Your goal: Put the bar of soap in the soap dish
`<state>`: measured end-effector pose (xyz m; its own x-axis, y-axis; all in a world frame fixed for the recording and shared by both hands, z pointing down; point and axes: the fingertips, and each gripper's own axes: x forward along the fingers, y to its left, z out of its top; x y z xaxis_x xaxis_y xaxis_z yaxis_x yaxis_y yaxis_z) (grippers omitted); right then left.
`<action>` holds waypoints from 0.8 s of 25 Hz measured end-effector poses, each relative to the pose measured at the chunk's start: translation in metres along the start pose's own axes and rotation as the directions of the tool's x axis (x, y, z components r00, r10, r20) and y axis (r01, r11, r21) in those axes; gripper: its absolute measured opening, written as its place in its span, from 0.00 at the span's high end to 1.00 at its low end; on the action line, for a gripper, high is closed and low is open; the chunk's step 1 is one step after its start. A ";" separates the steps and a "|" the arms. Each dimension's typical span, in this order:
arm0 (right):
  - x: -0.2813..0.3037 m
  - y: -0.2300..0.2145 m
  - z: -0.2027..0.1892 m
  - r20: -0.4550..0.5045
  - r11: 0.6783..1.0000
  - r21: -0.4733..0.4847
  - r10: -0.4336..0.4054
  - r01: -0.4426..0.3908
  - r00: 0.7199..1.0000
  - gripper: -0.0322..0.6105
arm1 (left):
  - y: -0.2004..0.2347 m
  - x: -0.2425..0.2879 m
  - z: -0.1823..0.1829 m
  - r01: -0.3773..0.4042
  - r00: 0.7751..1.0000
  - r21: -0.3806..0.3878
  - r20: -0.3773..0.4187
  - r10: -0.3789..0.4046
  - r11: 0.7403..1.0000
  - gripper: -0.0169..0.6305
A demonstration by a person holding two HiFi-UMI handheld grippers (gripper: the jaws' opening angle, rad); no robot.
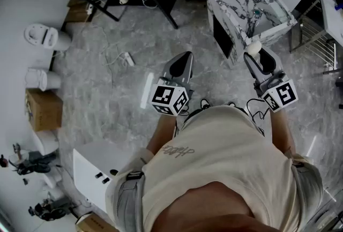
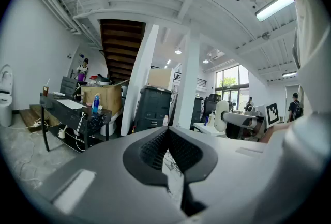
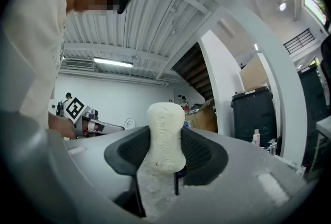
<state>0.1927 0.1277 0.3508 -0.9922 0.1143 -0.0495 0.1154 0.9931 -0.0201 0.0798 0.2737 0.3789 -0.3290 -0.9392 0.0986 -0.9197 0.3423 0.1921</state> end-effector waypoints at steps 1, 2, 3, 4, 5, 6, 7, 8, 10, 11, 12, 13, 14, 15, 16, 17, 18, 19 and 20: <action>0.004 0.000 0.000 0.000 1.000 -0.006 -0.002 0.002 1.000 0.65 | 0.005 -0.002 0.000 -0.004 1.000 0.000 0.001 0.004 1.000 0.95; 0.009 0.001 0.001 0.002 1.000 -0.010 -0.004 0.004 1.000 0.65 | 0.010 -0.004 -0.001 -0.009 1.000 0.001 0.002 0.009 1.000 0.95; 0.013 0.001 0.001 0.006 1.000 -0.013 -0.007 0.007 1.000 0.65 | 0.015 -0.005 -0.002 -0.013 1.000 0.002 0.002 0.013 1.000 0.95; 0.017 0.001 0.000 0.012 1.000 -0.014 -0.011 0.011 1.000 0.65 | 0.021 -0.006 -0.003 -0.017 1.000 0.002 0.002 0.017 1.000 0.95; 0.022 0.000 -0.001 0.017 1.000 -0.014 -0.017 0.017 1.000 0.65 | 0.027 -0.007 -0.005 -0.021 1.000 0.003 0.001 0.021 1.000 0.95; 0.026 0.000 -0.003 0.019 1.000 -0.015 -0.024 0.024 1.000 0.65 | 0.033 -0.008 -0.007 -0.024 1.000 0.004 -0.001 0.024 1.000 0.95; 0.030 0.000 -0.005 0.018 0.999 -0.015 -0.033 0.033 0.999 0.65 | 0.039 -0.009 -0.009 -0.026 1.000 0.005 -0.004 0.026 1.000 0.95; 0.033 0.000 -0.008 0.014 0.999 -0.013 -0.042 0.042 0.999 0.65 | 0.043 -0.010 -0.011 -0.026 1.000 0.006 -0.007 0.026 1.000 0.95; 0.036 0.000 -0.014 0.002 0.998 -0.011 -0.057 0.057 0.998 0.65 | 0.048 -0.011 -0.016 -0.020 1.000 0.010 -0.014 0.020 1.000 0.95; 0.037 0.000 -0.017 -0.005 0.998 -0.012 -0.065 0.064 0.998 0.65 | 0.051 -0.011 -0.017 -0.016 1.000 0.011 -0.015 0.016 1.000 0.95; 0.038 0.000 -0.020 -0.012 0.997 -0.014 -0.072 0.072 0.997 0.65 | 0.053 -0.009 -0.018 -0.012 1.000 0.011 -0.013 0.012 1.000 0.95; 0.040 0.000 -0.024 -0.019 0.997 -0.015 -0.079 0.078 0.997 0.65 | 0.055 -0.007 -0.018 -0.007 1.000 0.009 -0.010 0.007 1.000 0.95; 0.041 0.000 -0.027 -0.027 0.996 -0.014 -0.083 0.083 0.996 0.65 | 0.057 -0.004 -0.018 -0.002 1.000 0.005 -0.005 0.002 1.000 0.95; 0.043 -0.001 -0.030 -0.036 0.996 -0.015 -0.087 0.087 0.996 0.65 | 0.058 0.000 -0.019 0.003 1.000 0.000 -0.003 -0.003 1.000 0.95; 0.046 -0.003 -0.033 -0.045 0.996 -0.018 -0.092 0.091 0.995 0.65 | 0.060 0.004 -0.019 0.008 1.000 -0.005 -0.004 -0.008 1.000 0.95; 0.048 -0.005 -0.035 -0.054 0.995 -0.020 -0.096 0.095 0.994 0.65 | 0.061 0.008 -0.021 0.012 1.000 -0.012 -0.009 -0.012 1.000 0.95; 0.051 -0.009 -0.036 -0.059 0.995 -0.019 -0.101 0.100 0.993 0.65 | 0.064 0.014 -0.023 0.015 1.000 -0.019 -0.018 -0.015 1.000 0.95; 0.055 -0.014 -0.038 -0.062 0.994 -0.016 -0.107 0.106 0.992 0.65 | 0.067 0.021 -0.025 0.017 0.999 -0.025 -0.027 -0.018 1.000 0.95; 0.059 -0.021 -0.041 -0.064 0.993 -0.009 -0.114 0.113 0.991 0.65 | 0.070 0.028 -0.026 0.019 0.999 -0.029 -0.036 -0.020 0.999 0.95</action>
<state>0.1296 0.1149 0.3888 -0.9999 0.0019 0.0172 0.0016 0.9999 -0.0166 0.0113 0.2720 0.4204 -0.3029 -0.9442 0.1297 -0.9190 0.3254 0.2226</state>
